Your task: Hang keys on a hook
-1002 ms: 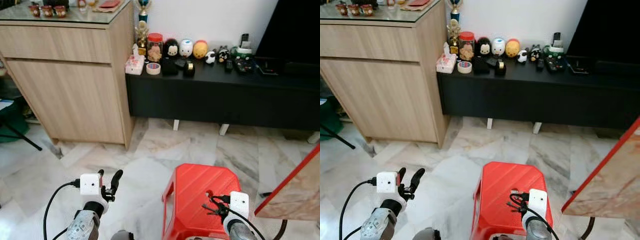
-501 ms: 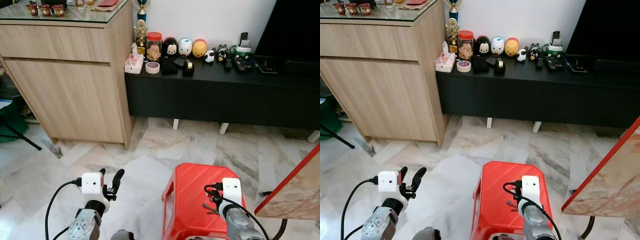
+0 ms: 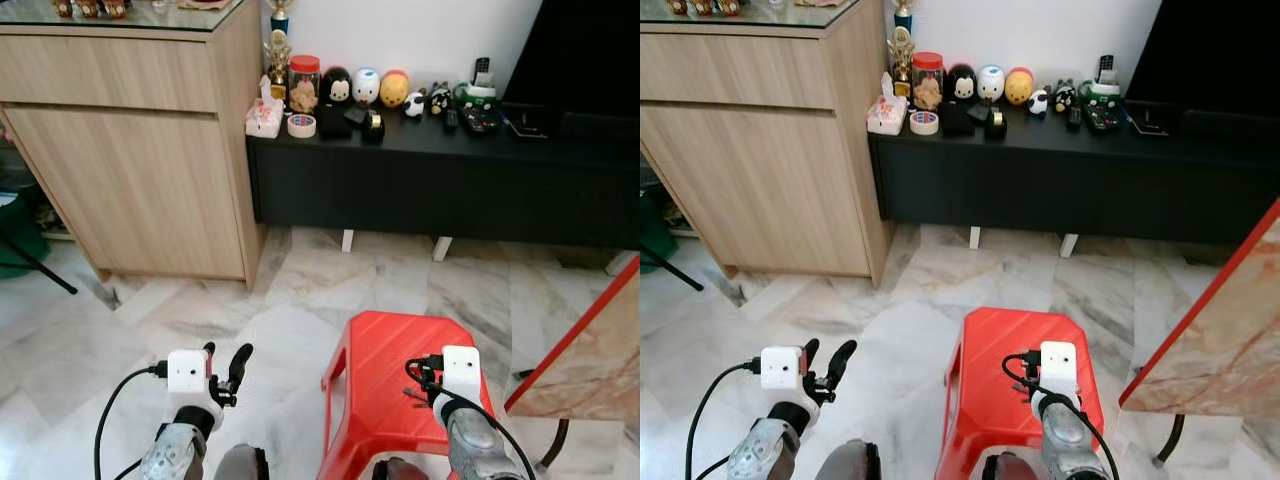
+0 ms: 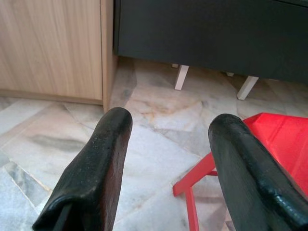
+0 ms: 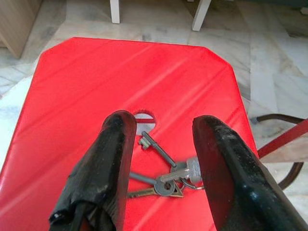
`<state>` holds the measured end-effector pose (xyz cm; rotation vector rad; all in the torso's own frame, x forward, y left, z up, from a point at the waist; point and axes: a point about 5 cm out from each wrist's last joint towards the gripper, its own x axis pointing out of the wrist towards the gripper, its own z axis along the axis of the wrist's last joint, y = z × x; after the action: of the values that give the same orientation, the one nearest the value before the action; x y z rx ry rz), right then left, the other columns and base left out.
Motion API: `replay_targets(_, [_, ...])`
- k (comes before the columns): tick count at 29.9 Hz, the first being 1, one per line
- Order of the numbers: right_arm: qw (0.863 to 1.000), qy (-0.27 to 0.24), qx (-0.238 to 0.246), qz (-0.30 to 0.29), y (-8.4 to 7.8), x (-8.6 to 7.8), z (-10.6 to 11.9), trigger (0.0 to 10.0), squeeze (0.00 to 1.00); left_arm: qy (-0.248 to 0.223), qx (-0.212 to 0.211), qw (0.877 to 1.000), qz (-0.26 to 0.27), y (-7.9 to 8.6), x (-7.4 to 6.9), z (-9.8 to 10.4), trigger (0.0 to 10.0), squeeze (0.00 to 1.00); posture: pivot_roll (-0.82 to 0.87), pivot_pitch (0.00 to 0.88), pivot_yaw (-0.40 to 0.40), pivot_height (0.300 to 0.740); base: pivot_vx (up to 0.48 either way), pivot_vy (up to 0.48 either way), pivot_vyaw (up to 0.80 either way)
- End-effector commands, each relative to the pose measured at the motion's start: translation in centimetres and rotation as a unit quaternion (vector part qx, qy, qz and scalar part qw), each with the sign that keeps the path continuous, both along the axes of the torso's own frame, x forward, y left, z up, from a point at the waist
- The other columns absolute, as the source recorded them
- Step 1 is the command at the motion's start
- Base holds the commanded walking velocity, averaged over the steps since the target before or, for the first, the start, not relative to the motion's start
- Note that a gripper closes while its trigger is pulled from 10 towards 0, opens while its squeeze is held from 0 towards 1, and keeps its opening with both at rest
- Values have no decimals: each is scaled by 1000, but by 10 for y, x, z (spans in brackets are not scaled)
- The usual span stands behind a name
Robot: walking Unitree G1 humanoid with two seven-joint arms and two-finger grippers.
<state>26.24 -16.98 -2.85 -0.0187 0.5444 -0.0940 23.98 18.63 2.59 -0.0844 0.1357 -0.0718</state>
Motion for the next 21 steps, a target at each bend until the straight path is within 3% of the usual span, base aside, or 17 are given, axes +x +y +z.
replay_targets(1, [1000, 7, -13, 1, -4, 2, 1, 10000, 0, -4, 2, 1000, -6, -2, 1, 2, 10000, 0, 46, 50, -80, 629, 0, 0, 0])
replay_targets(8, [999, 30, -33, -9, -12, 9, 4, 10000, 0, -5, 3, 1000, -7, -2, 3, 4, 10000, 0, 48, 48, -76, 629, 0, 0, 0])
replay_targets(16, [995, 73, -66, 20, -13, 11, 3, 10000, 0, -8, 4, 1000, -11, -6, 6, 6, 10000, 0, 57, 64, -75, 629, 0, 0, 0])
replay_targets(21, [996, 60, -62, 20, -12, 14, 5, 10000, 0, -15, 4, 1000, -20, -7, 5, 10, 10000, 0, 57, 86, -72, 629, 0, 0, 0])
